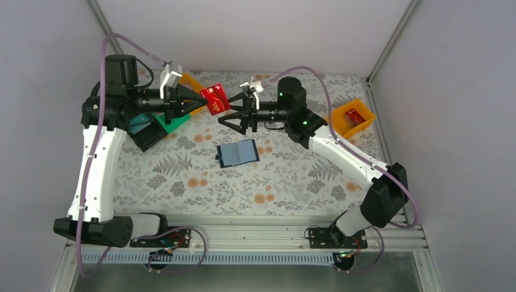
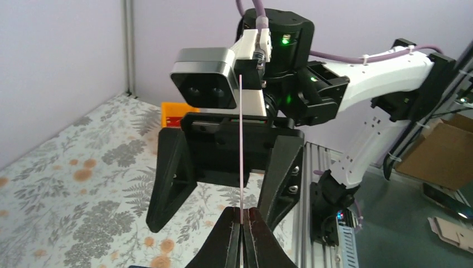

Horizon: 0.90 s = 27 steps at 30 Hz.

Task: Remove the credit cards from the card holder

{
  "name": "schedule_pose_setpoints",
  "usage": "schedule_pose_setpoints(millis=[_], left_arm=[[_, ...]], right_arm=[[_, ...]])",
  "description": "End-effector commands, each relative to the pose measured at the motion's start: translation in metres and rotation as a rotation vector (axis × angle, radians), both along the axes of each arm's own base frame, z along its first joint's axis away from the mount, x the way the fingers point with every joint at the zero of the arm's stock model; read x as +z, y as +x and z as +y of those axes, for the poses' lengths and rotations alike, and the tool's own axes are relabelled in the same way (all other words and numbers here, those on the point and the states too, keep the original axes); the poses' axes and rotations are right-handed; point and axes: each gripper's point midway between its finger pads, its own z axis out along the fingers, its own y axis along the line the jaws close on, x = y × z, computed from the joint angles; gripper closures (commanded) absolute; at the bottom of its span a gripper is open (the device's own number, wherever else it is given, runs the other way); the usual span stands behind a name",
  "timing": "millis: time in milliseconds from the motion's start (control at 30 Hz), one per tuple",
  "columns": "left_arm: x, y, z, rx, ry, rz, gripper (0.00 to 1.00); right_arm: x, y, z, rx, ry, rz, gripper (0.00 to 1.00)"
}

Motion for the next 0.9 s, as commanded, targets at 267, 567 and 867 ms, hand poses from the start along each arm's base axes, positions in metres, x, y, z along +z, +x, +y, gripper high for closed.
schedule_pose_setpoints(millis=[267,567,867], left_arm=[[-0.011,-0.016,-0.003,-0.077,-0.022,0.004,0.98],[-0.038,0.003,0.004,0.024,0.104,-0.007,0.58],[-0.049,0.006,0.012,0.039,0.233,-0.075,0.07]], right_arm=[[0.046,-0.027,-0.004,0.103,0.09,-0.134,0.59],[0.025,-0.022,-0.004,0.085,-0.058,-0.119,0.96],[-0.052,-0.047,-0.009,0.226,-0.33,0.035,0.96]])
